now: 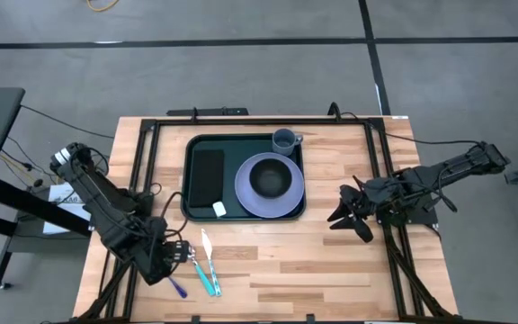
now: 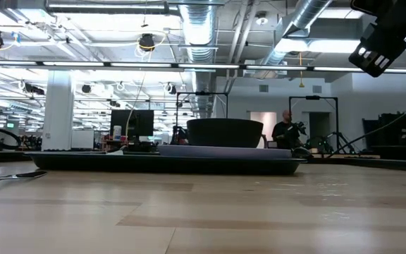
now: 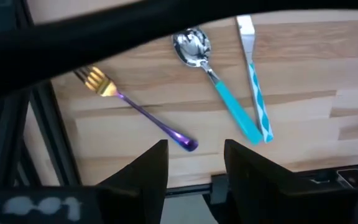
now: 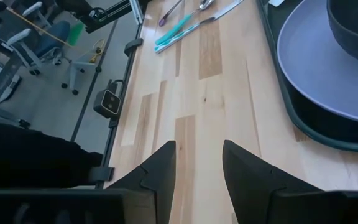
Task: Set up tray
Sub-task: Put the purple fork on the black table napkin
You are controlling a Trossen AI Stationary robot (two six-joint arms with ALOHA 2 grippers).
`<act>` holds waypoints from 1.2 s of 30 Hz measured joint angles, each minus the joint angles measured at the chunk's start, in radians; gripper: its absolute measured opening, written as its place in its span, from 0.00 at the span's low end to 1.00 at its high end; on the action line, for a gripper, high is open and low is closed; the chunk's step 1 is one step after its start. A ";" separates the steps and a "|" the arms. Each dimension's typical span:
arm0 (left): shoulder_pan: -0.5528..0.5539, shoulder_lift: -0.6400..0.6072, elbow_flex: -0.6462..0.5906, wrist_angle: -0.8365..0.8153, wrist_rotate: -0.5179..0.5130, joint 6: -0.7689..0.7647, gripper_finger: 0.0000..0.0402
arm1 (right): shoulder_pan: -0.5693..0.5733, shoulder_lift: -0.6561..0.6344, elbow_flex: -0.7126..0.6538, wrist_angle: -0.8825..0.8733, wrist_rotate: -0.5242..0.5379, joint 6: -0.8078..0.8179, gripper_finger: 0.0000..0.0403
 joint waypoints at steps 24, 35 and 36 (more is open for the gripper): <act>-0.006 0.000 -0.133 -0.047 0.210 1.353 0.36 | 0.000 -0.001 0.000 0.064 0.008 0.018 0.30; -0.015 0.001 -0.355 0.196 0.289 1.664 0.36 | 0.000 -0.001 0.000 0.394 0.066 0.306 0.30; -0.016 0.001 -0.364 0.227 0.295 1.675 0.36 | 0.000 -0.001 0.000 0.415 0.080 0.319 0.30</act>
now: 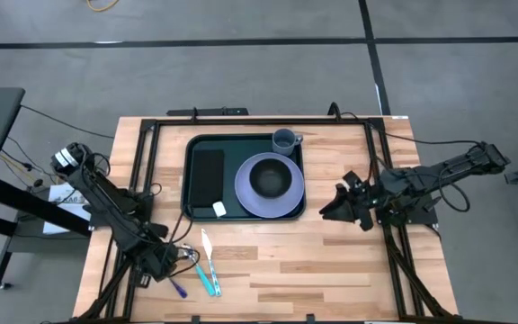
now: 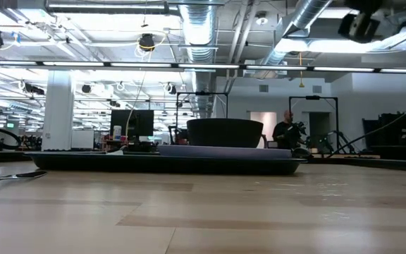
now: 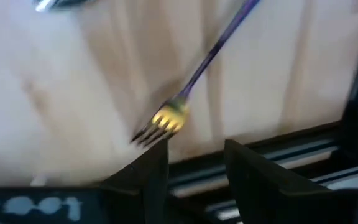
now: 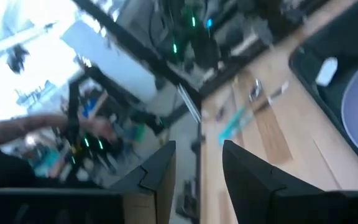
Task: Set up tray
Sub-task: Put the purple fork on the black table napkin
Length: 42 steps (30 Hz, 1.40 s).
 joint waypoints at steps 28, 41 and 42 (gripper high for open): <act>-0.007 0.196 0.011 0.170 -0.071 0.171 0.36 | 0.000 0.009 0.000 0.026 0.041 -0.002 0.30; -0.071 0.196 0.012 0.229 -0.123 0.231 0.36 | 0.000 0.009 0.000 0.026 0.042 -0.003 0.30; -0.077 0.196 0.012 0.229 -0.131 0.238 0.36 | 0.000 0.009 0.000 0.026 0.047 -0.003 0.30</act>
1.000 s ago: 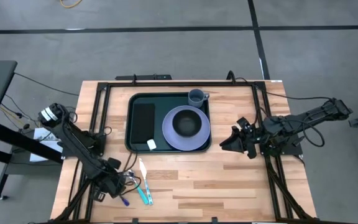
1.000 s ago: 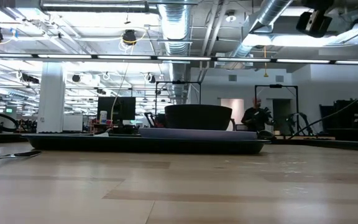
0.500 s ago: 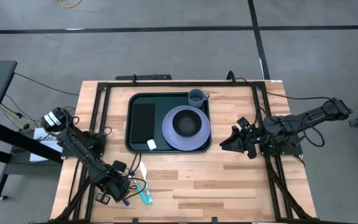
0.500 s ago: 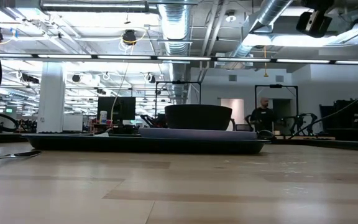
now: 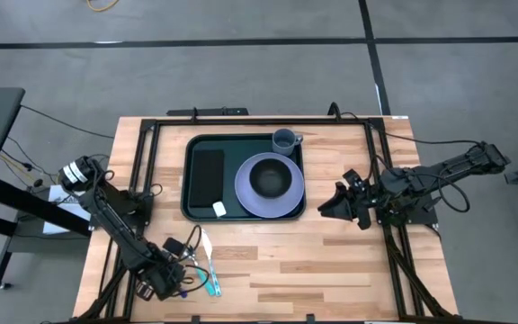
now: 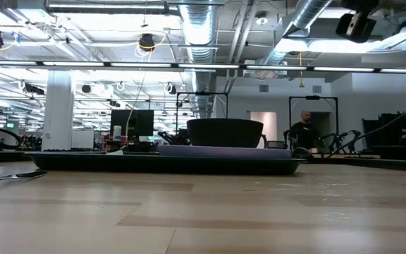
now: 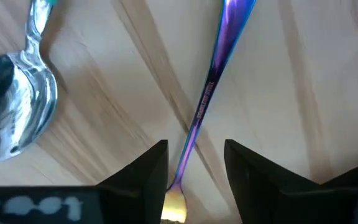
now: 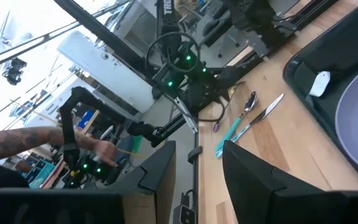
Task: Set up tray
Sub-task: Put the purple fork on the black table napkin
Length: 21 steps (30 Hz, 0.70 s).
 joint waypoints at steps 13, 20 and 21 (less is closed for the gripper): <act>-0.012 0.118 0.005 0.008 -0.005 0.015 0.36 | 0.000 0.000 0.000 0.000 0.040 0.000 0.30; -0.013 0.122 0.003 0.017 -0.018 0.008 0.32 | 0.000 0.000 0.000 0.000 0.041 0.001 0.30; -0.012 0.123 0.003 0.018 -0.016 0.002 0.29 | 0.000 0.000 0.000 0.000 0.042 0.001 0.30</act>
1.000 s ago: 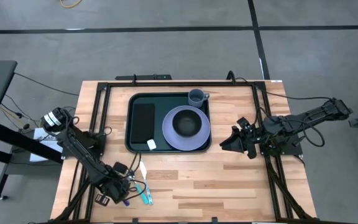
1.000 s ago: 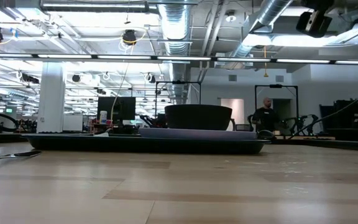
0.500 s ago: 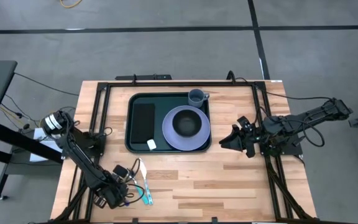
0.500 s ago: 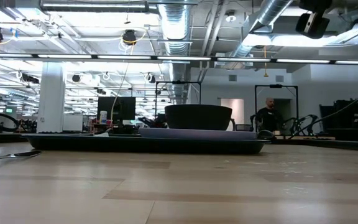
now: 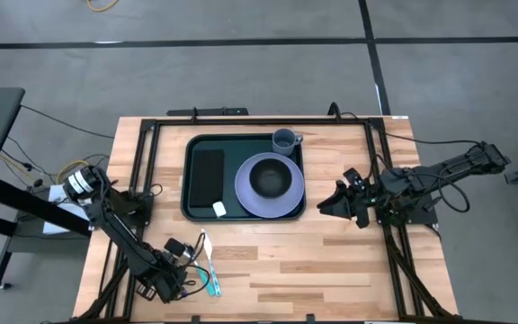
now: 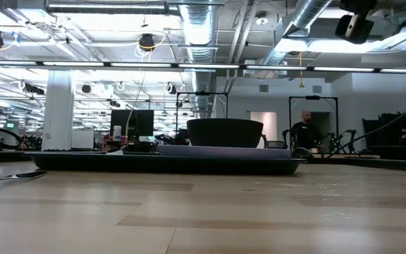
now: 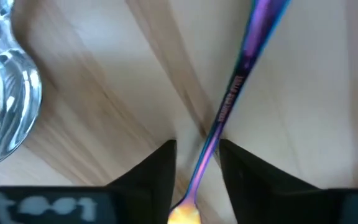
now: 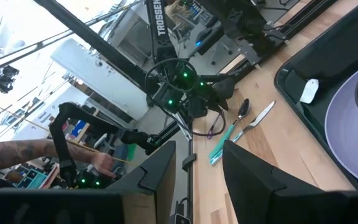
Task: Set up tray
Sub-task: Put the purple fork on the black table napkin
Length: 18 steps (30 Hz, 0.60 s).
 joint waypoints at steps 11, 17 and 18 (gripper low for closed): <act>0.003 0.002 -0.003 0.003 0.019 -0.058 0.02 | 0.000 0.000 0.000 0.000 0.000 0.001 0.30; 0.002 0.006 0.020 -0.023 0.028 -0.051 0.01 | 0.000 0.000 0.000 0.000 0.000 0.001 0.30; 0.002 0.008 0.027 -0.029 0.034 -0.040 0.01 | 0.000 0.000 0.000 0.000 0.000 0.001 0.30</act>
